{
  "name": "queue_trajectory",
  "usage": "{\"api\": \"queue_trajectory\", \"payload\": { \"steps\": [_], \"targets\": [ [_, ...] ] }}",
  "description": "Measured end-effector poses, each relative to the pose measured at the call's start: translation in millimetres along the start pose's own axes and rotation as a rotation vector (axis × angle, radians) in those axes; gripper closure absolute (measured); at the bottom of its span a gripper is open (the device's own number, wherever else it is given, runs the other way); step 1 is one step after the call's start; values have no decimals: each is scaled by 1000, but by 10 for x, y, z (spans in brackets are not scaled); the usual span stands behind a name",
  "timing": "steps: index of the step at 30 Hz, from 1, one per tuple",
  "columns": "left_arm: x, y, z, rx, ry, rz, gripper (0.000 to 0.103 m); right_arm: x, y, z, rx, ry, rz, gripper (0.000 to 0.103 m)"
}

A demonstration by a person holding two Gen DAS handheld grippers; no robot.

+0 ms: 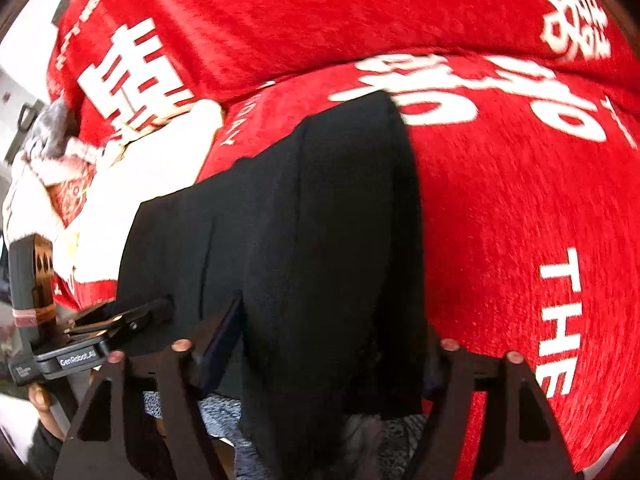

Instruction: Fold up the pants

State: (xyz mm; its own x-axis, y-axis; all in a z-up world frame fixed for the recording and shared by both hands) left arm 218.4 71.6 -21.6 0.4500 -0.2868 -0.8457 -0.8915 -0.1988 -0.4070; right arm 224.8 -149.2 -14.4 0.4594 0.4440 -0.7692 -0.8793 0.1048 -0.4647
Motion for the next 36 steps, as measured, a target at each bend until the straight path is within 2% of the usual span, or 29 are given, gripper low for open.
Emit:
{"api": "queue_trajectory", "payload": {
  "steps": [4, 6, 9, 12, 14, 17, 19, 23, 25, 27, 28, 29, 31, 33, 36],
  "targets": [
    [-255, 22, 139, -6, -19, -35, 19, -327, -80, -162, 36, 55, -79, 24],
    [-445, 42, 172, 4, -53, -76, 19, -609, -64, -82, -48, 94, -160, 23],
    [-729, 96, 32, 36, -28, -144, 19, -827, 116, 262, -223, 75, -204, 22],
    [-823, 227, -247, 73, 62, -162, 19, -843, 449, 613, -380, 3, -181, 22],
    [-760, 332, -383, 116, 80, -157, 19, -723, 633, 695, -432, -17, -145, 22],
    [-449, 477, -426, 139, 55, -85, 19, -487, 756, 567, -400, 5, -95, 22],
    [-271, 569, -359, 154, 4, -54, 19, -372, 774, 445, -349, 8, -67, 22],
    [-301, 581, -344, 167, -16, -52, 19, -386, 778, 423, -333, -14, -62, 22],
    [-401, 482, -381, 151, 4, -65, 19, -474, 722, 456, -342, -9, -74, 22],
    [-572, 303, -383, 157, 4, -120, 19, -633, 561, 491, -359, 1, -130, 22],
    [-619, 167, -374, 164, -16, -149, 14, -668, 455, 494, -369, 8, -148, 21],
    [-641, 21, -360, 164, -35, -171, 2, -678, 378, 503, -376, 16, -157, 21],
    [-628, -230, -315, 157, -93, -208, 0, -645, 134, 526, -386, 49, -174, 20],
    [-545, -389, -265, 143, -145, -194, 0, -558, -55, 578, -390, 55, -177, 18],
    [-255, -563, -148, 62, -176, -104, 0, -321, -281, 630, -388, 62, -144, 17]
  ]
}}
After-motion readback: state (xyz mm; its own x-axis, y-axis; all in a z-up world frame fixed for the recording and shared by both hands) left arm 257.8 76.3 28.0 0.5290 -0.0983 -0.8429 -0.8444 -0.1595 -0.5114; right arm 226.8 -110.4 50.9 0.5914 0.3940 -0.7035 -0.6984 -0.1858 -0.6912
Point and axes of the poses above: each gripper's, at about its wrist camera, not at the fingertips, and x roughly the way its jaws point, z to its left, y to its underside, the point moved 8 cm from there along x, roughly the way its jaws point, and after that the axes turned 9 degrees about -z, right-handed, at the moved point
